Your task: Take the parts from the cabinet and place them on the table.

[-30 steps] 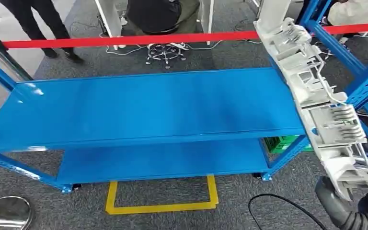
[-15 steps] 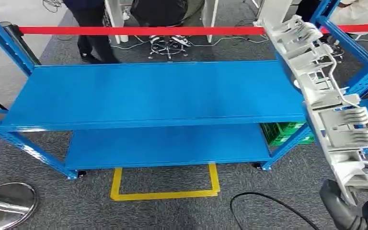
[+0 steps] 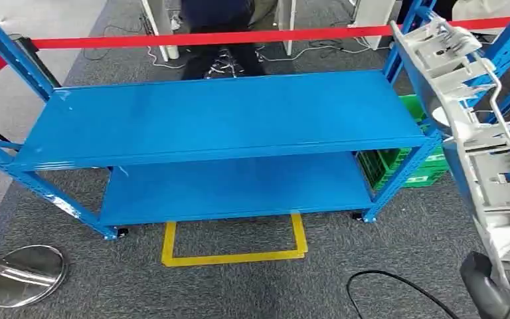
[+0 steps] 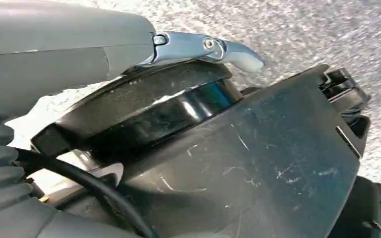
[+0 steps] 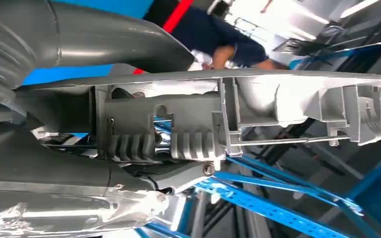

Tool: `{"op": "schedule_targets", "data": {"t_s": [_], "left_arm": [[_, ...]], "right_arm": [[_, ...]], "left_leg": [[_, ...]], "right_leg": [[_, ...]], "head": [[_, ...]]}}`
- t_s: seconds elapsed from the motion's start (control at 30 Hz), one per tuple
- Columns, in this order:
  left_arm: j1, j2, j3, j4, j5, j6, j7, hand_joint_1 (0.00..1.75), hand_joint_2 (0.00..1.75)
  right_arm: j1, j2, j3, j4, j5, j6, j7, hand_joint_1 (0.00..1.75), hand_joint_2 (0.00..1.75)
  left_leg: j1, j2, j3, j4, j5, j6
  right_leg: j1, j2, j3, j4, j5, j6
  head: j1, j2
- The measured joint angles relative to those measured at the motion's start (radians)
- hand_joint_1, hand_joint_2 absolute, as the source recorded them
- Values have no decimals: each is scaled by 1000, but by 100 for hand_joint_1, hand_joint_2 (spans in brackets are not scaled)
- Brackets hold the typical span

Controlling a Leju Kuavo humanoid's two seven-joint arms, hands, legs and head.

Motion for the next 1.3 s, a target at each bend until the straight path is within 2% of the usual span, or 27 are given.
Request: {"op": "schedule_targets", "data": {"t_s": [0.03, 0.1, 0.13, 0.17, 0.2, 0.3, 0.33, 0.37, 0.43, 0.5, 0.53, 0.57, 0.6, 0.63, 0.67, 0.8, 0.83, 0.87, 0.9, 0.97, 1.0, 1.03, 1.07, 1.17, 1.2, 1.23, 1.3], "left_arm": [[0, 0, 1, 0, 0, 0, 0, 0, 175], [2, 0, 3, 0, 0, -3, 0, 0, 175], [3, 0, 5, 0, -1, -4, 0, 0, 175], [3, -1, 6, 0, -1, -5, 0, 0, 175], [3, -1, 8, 0, -2, -6, 0, 0, 175], [3, 0, 11, 0, -5, -11, 0, 0, 175], [3, -1, 11, 0, -7, -12, 0, 0, 175], [3, -1, 12, 0, -8, -12, 0, 0, 175], [3, -1, 12, 0, -10, -12, 0, 0, 175], [3, 0, 12, 0, -11, -12, 0, 0, 175], [3, 0, 12, 0, -11, -12, 0, 0, 175], [3, 0, 12, 0, -11, -12, 0, 0, 175], [3, -1, 12, 0, -12, -12, 0, 0, 175], [3, -2, 12, 0, -13, -12, 0, 0, 175], [3, -3, 12, 0, -13, -12, -2, 0, 175], [4, -2, 13, 0, -13, -10, -6, 0, 175], [4, 0, 13, 0, -13, -10, -6, 0, 175], [4, -1, 13, 0, -13, -10, -6, 0, 175], [4, 0, 13, 0, -13, -10, -6, 0, 175], [2, 2, 14, 0, -11, -8, -7, 0, 175], [2, 2, 15, 0, -6, -9, -12, 0, 175], [2, 2, 16, 0, 0, -11, -17, 0, 175], [3, 2, 17, 0, 4, -13, -17, 0, 175], [9, 3, 22, 0, 11, -24, -15, 0, 175], [8, 2, 24, 0, 11, -26, -14, 0, 175], [9, 3, 26, 0, 11, -27, -13, 0, 175], [9, 3, 30, 0, 11, -29, -13, 0, 175]], "right_arm": [[4, 2, -5, 0, -2, 0, 1, 175, 175], [8, 5, -16, -2, -6, 8, 0, 175, 175], [10, 5, -20, -5, -7, 11, -2, 175, 175], [12, 6, -22, -9, -8, 13, -2, 175, 175], [12, 6, -24, -13, -8, 13, -4, 175, 175], [15, 8, -25, -16, -5, 13, -10, 175, 175], [19, 8, -27, -17, -5, 13, -10, 175, 175], [22, 8, -29, -18, -4, 13, -10, 175, 175], [23, 8, -29, -19, -3, 13, -11, 175, 175], [25, 8, -31, -19, -3, 13, -11, 175, 175], [26, 9, -32, -19, -2, 13, -11, 175, 175], [26, 9, -33, -19, -2, 13, -11, 175, 175], [27, 9, -34, -19, -2, 13, -11, 175, 175], [27, 9, -34, -19, -2, 13, -11, 175, 175], [26, 9, -36, -21, -2, 13, -13, 175, 175], [31, 10, -43, -25, -4, 13, -22, 175, 175], [31, 11, -43, -25, -4, 13, -23, 175, 175], [30, 13, -44, -25, -4, 13, -24, 175, 175], [31, 13, -45, -26, -4, 13, -24, 175, 175], [34, 14, -46, -26, -2, 13, -25, 175, 175], [36, 15, -47, -26, -1, 13, -25, 175, 175], [37, 16, -47, -26, 0, 13, -26, 175, 175], [39, 16, -47, -26, 1, 13, -26, 175, 175], [44, 16, -50, -27, 2, 11, -29, 175, 175], [44, 16, -51, -29, 2, 10, -30, 175, 175], [43, 16, -53, -31, 2, 10, -32, 175, 175], [43, 16, -53, -32, 2, 10, -32, 175, 175]], "left_leg": [[2, 0, 16, -3, 25, -2], [7, 0, 104, -127, 102, -8], [11, 0, 155, -208, 121, -14], [15, -2, 192, -268, 112, -18], [12, -10, 197, -291, 105, -1], [12, -10, 177, -292, 102, 27], [16, -8, 173, -294, 108, 37], [16, -8, 170, -294, 114, 46], [14, -6, 154, -294, 127, 58], [10, -4, 137, -293, 140, 59], [8, -4, 131, -293, 146, 60], [5, -4, 125, -293, 151, 60], [3, -5, 122, -293, 155, 60], [2, -6, 118, -293, 160, 58], [2, -6, 117, -293, 164, 54], [-1, -5, 106, -293, 182, 34], [-5, -5, 103, -290, 179, 29], [-4, -4, 95, -275, 154, 21], [-3, -4, 76, -227, 108, 14], [-1, -4, 15, -62, 13, 5], [-1, -4, -4, 2, -12, 3], [-1, -4, -2, 17, -13, 2], [0, -4, 23, -10, 10, 2], [6, -4, 165, -251, 116, 0], [7, -5, 181, -296, 116, -2], [7, -6, 180, -307, 108, 18], [2, -6, 166, -298, 114, 33]], "right_leg": [[-1, 0, -12, 2, 7, 3], [-7, 1, -35, 11, 18, 12], [-8, 1, -43, 17, 22, 17], [-4, 1, -54, 26, 25, 22], [0, 2, -64, 34, 30, 27], [-2, 2, -81, 43, 47, 43], [-4, 4, -92, 52, 36, 47], [-3, 4, -102, 84, 1, 54], [-4, 3, -157, 239, -93, 63], [-4, 4, -192, 356, -143, 64], [-4, 4, -176, 348, -135, 61], [-3, 4, -137, 295, -111, 55], [-2, 4, -89, 222, -83, 49], [1, 4, -15, 106, -46, 40], [3, 3, 29, 28, -49, 35], [10, 5, 24, 21, -35, 17], [1, 3, 17, 12, -24, 10], [-1, 1, 16, 11, -19, 5], [-2, 0, 8, 11, -13, -2], [-1, -1, -11, 11, -2, -3], [-1, -1, -20, 12, 4, -2], [-1, -1, -27, 12, 9, -2], [-1, 0, -33, 12, 14, 0], [-2, 2, -42, 17, 24, 11], [7, 1, -51, 28, 25, 14], [8, 2, -64, 35, 30, 18], [7, 0, -71, 33, 40, 28]], "head": [[0, 0], [0, 0], [0, 0], [-4, 0], [-3, 0], [-3, 0], [-3, 0], [3, 0], [7, 0], [8, 0], [7, 0], [7, 0], [7, 0], [7, 0], [7, 0], [6, 0], [6, 0], [5, 0], [1, 0], [2, 0], [1, 0], [2, 0], [1, 0], [1, 0], [0, 0], [3, 0], [1, 0]]}}
